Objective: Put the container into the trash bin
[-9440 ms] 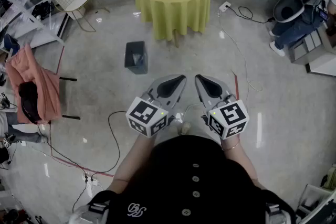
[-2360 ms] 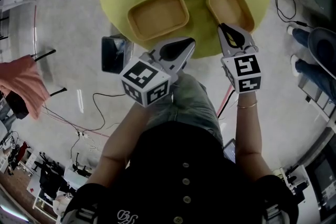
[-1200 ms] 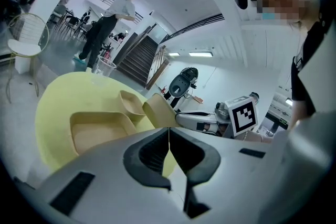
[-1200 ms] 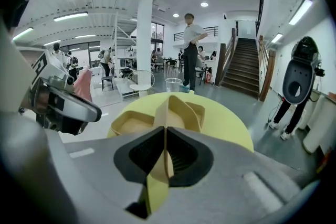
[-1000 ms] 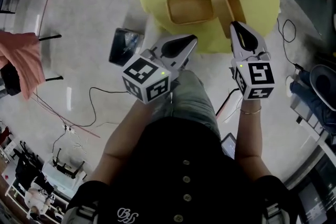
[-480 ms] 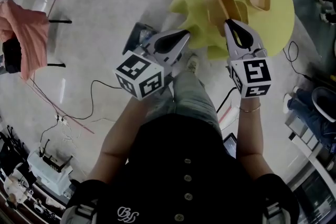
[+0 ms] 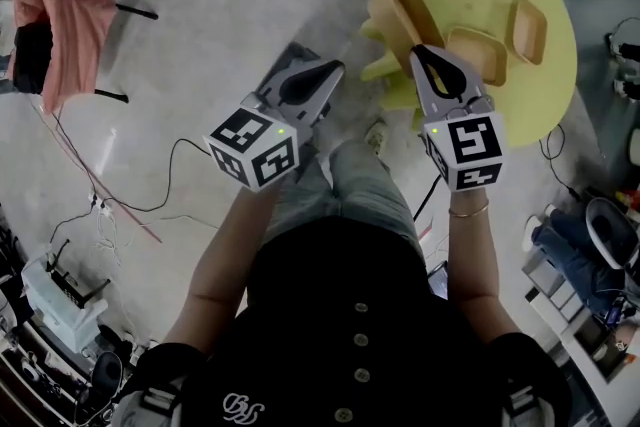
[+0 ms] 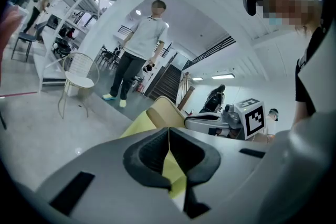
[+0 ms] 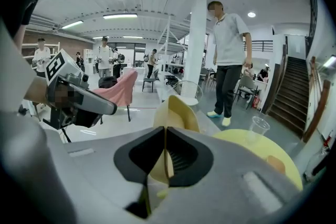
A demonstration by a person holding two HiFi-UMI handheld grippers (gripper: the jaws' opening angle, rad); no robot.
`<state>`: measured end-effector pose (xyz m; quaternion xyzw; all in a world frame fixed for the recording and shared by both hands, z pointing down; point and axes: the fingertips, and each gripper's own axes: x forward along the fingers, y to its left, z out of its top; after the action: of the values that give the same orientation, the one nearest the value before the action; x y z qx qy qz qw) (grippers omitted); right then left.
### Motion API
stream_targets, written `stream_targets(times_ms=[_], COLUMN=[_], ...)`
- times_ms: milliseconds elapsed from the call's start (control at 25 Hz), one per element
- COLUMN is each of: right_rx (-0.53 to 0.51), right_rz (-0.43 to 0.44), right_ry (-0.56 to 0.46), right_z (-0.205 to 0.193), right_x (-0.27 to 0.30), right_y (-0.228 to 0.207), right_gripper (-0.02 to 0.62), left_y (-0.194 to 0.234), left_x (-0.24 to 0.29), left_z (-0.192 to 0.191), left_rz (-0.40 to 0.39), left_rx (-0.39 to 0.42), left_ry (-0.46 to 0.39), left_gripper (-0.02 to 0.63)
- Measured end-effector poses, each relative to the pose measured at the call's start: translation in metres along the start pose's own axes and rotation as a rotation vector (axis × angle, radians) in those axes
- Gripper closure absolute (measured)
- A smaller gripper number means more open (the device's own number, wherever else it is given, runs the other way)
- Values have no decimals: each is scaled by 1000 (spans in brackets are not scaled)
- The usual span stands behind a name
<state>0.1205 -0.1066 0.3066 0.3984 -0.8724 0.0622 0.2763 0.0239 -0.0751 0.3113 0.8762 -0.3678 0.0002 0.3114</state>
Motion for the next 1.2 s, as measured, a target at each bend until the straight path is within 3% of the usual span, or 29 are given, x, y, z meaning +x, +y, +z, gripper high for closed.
stream_targets(times_ms=[600,960,1200], right_rx=[-71,-95,-113], right_rz=[233,336,395], right_ry=[22,46,106], right_z=[21,18,-7], right_x=[71,97,108], right_y=[98,145,171], right_gripper=[574,574,574], left_y=[72,97,112], left_x=[-84,-114,-119], left_z=[-7,-26,-43], left_rz=[179,230,249], left_rx=[-91,-152,-184], left_ry=[-106,-119,-102], left_gripper=[591,591,591])
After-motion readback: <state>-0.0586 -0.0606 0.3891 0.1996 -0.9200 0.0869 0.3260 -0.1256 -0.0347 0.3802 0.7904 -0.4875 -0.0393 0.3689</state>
